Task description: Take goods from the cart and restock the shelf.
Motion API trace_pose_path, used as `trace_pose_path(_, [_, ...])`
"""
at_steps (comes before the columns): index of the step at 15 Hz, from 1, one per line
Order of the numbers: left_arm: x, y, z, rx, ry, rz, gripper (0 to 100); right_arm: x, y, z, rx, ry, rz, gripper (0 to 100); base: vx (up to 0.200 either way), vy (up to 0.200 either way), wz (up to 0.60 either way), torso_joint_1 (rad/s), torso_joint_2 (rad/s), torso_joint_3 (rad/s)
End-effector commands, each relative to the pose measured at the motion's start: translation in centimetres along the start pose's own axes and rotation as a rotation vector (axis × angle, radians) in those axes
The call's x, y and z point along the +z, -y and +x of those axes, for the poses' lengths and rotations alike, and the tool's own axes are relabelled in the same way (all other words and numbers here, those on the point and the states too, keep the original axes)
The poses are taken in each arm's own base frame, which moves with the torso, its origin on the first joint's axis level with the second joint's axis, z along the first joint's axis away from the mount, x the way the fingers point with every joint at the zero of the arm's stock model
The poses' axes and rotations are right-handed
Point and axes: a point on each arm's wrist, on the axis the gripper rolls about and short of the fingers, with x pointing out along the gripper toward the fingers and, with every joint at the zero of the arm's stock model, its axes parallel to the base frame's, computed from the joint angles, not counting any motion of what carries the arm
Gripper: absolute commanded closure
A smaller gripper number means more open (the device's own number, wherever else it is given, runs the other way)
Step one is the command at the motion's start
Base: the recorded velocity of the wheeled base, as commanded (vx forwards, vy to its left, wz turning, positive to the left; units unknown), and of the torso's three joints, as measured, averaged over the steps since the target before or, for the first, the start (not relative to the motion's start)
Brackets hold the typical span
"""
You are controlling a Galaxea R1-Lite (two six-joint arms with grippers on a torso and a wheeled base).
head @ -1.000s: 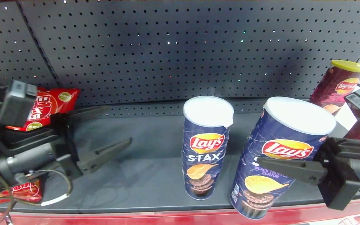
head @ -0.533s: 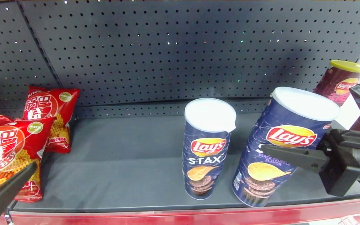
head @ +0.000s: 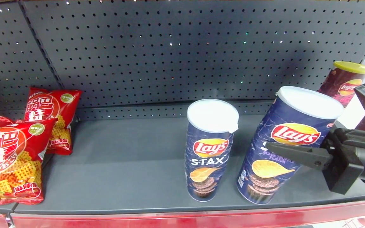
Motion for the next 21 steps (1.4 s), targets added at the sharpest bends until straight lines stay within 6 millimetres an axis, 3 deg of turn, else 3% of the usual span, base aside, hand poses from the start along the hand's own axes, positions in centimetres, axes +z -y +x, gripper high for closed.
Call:
trace_pose_path(1, [-1.4,0.1,-0.4,0.042,0.005,0.001,0,-0.1,0.0,0.0,0.001,-0.002,0.001,100,0.0,0.0,0.0,0.0,0.0,0.0])
trace_pose_path(3, [-3.4,0.1,0.0,0.05,-0.066,-0.012,0,0.0,-0.1,-0.1,-0.001,0.001,-0.002,100,0.0,0.0,0.0,0.0,0.0,0.0])
trace_pose_path(6, [-4.7,0.4,0.1,-0.119,-0.1,-0.028,0,0.1,0.1,-0.3,-0.013,0.003,-0.003,100,0.0,0.0,0.0,0.0,0.0,0.0])
trace_pose_path(13, [-4.2,0.3,0.1,-0.339,-0.095,-0.089,0,0.1,0.1,-0.5,-0.018,0.005,0.009,100,0.0,0.0,0.0,0.0,0.0,0.0])
trace_pose_path(17, [-5.1,0.0,-0.5,-0.156,-0.069,-0.09,0,0.1,0.1,-0.5,-0.02,0.007,0.008,100,0.0,0.0,0.0,0.0,0.0,0.0])
trace_pose_path(21, [-5.2,-0.1,-0.5,-0.1,-0.066,-0.068,0,0.0,0.1,-0.4,-0.021,0.004,0.01,100,0.0,0.0,0.0,0.0,0.0,0.0])
